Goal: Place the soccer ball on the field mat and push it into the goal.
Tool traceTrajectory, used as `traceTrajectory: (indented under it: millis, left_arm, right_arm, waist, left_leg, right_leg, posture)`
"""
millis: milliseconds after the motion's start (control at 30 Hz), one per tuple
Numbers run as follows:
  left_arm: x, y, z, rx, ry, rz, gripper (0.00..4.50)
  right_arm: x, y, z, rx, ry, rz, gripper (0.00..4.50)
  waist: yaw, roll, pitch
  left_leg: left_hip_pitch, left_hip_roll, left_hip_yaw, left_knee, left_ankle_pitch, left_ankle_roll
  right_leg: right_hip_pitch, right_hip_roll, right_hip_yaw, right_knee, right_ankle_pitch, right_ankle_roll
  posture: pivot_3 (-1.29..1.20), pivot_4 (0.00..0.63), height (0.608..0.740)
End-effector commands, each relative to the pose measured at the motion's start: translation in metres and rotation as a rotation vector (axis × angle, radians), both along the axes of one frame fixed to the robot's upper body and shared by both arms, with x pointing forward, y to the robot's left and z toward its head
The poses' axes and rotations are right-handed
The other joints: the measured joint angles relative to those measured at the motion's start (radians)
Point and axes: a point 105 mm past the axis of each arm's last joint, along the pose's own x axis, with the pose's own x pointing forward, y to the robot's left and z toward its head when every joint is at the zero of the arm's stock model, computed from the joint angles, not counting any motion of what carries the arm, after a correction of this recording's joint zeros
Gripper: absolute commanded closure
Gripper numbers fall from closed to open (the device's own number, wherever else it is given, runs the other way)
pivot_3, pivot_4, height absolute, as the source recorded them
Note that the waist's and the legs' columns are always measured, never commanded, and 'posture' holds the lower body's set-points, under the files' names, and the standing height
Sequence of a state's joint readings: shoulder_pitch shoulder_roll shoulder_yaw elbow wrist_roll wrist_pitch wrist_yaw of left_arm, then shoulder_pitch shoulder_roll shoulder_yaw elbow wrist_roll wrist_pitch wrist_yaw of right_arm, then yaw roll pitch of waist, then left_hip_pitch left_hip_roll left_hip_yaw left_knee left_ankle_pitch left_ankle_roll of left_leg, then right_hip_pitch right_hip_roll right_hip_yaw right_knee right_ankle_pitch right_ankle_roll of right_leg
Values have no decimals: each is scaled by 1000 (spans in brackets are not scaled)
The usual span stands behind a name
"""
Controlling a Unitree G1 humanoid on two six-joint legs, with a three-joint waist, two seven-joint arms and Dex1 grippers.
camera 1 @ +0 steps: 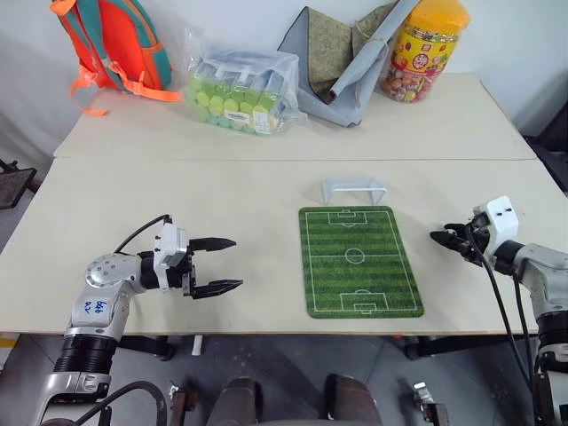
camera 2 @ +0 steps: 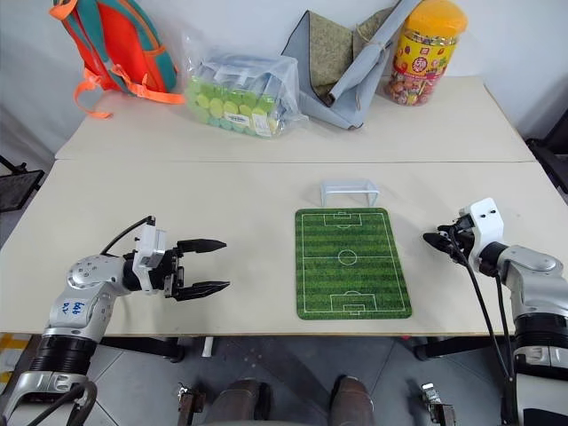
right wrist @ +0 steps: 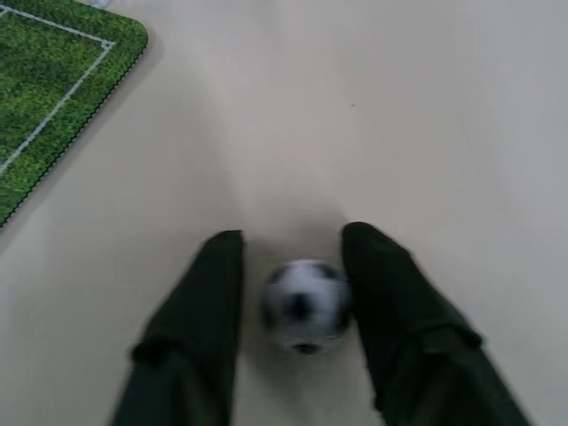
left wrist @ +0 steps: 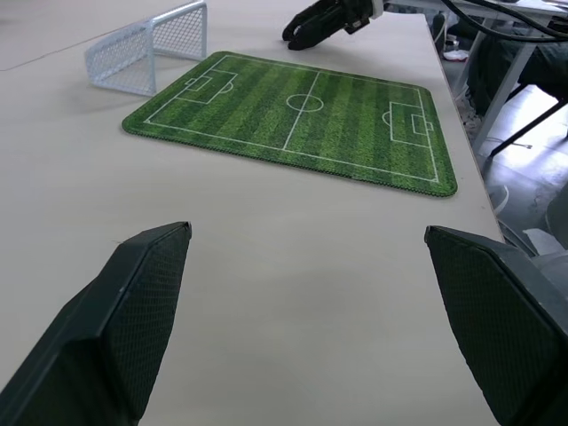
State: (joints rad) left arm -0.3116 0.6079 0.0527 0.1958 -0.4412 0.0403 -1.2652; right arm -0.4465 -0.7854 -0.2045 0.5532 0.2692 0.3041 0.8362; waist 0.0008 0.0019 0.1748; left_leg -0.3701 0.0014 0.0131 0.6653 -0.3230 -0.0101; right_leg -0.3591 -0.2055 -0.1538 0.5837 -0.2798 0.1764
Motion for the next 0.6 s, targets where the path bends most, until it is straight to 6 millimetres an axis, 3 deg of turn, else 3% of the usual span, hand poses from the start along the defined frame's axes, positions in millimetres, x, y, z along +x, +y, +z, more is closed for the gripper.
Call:
traceTrajectory:
  millis: [33, 100, 200, 300, 367, 433, 533, 600]
  left_arm:
    - [1, -1, 7, -2, -47, -4, 0]
    - [2, -2, 8, -3, -54, -10, 0]
    - [3, -4, 9, 2, -69, -35, 0]
    - [2, -5, 7, 19, -70, -69, 0]
    - [0, -6, 5, 35, -73, -97, 0]
    - [-5, -6, 3, 54, -78, -131, 0]
    - [-13, -7, -1, 76, -81, -174, 0]
    - [-18, -7, -3, 85, -81, -189, 0]
  right_arm:
    - [-5, -13, 11, -22, -47, -56, 3650]
    - [-5, -7, 25, -34, -80, -37, 3649]
    - [-8, 25, 59, -52, -144, 67, 3649]
    - [-18, 60, 73, -54, -135, 194, 3649]
    - [-32, 89, 72, -83, -104, 335, 3649]
    - [-57, 131, 64, -111, -48, 541, 3649]
    - [-82, 163, 50, -156, 6, 730, 3649]
    - [-93, 170, 41, -187, 36, 814, 3649]
  waist:
    - [1, 0, 0]
    - [0, 0, 0]
    - [-2, 2, 1]
    - [-6, 4, 2]
    - [-2, 4, 2]
    - [-1, 3, 3]
    - [1, 3, 3]
    - [4, 2, 3]
  left_leg:
    - [0, 0, 0, 0, 0, 0]
    - [0, 0, 0, 0, 0, 0]
    - [-1, 0, 0, -1, 0, 0]
    - [-1, 0, 1, -1, 0, 0]
    - [0, 1, 1, -1, 0, 0]
    - [-1, 1, 1, -1, 0, -1]
    - [-1, 1, 0, -1, -2, 0]
    - [-2, 1, 0, -1, -2, 0]
  right_leg:
    - [0, 0, 0, 0, 0, 0]
    - [0, 0, 0, 0, 0, 0]
    - [-2, 0, 0, 0, 0, 0]
    - [-3, 0, 1, 1, 0, 0]
    - [-3, 1, 1, 1, 0, 0]
    - [-3, 1, 1, 1, 0, 0]
    - [-3, 1, 0, 0, 0, 0]
    - [-2, 1, 0, -1, 0, 0]
  posture:
    - [0, 150, 740]
    - [0, 150, 740]
    - [0, 150, 740]
    - [0, 150, 740]
    - [0, 150, 740]
    - [0, 150, 740]
    - [0, 150, 740]
    - [0, 150, 740]
